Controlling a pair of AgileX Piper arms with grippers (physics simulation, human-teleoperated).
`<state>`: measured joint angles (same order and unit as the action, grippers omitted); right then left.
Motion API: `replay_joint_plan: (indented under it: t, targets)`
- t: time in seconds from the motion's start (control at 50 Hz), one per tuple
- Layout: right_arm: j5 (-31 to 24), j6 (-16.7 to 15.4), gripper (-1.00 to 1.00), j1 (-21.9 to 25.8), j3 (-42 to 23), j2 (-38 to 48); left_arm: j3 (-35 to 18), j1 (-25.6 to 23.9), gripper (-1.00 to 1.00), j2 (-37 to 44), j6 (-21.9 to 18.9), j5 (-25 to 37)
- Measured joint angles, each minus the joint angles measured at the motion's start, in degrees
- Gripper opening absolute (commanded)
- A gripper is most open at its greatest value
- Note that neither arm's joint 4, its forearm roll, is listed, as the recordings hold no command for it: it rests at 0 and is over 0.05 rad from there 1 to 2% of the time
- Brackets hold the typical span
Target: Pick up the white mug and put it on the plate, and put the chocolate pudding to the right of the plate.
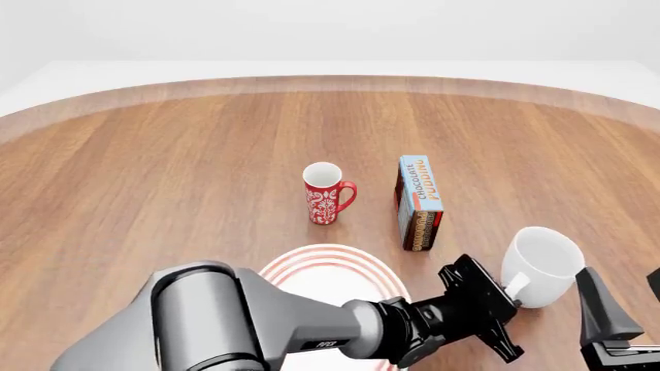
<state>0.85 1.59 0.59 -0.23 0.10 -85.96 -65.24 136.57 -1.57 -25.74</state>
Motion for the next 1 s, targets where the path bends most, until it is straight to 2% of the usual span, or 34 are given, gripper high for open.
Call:
replay_joint_plan:
  t: [1.0]
  targets:
    - [0.0,0.0,1.00,0.0,0.0,0.0,10.8,3.0,-1.00,-10.8,-1.9,-4.0]
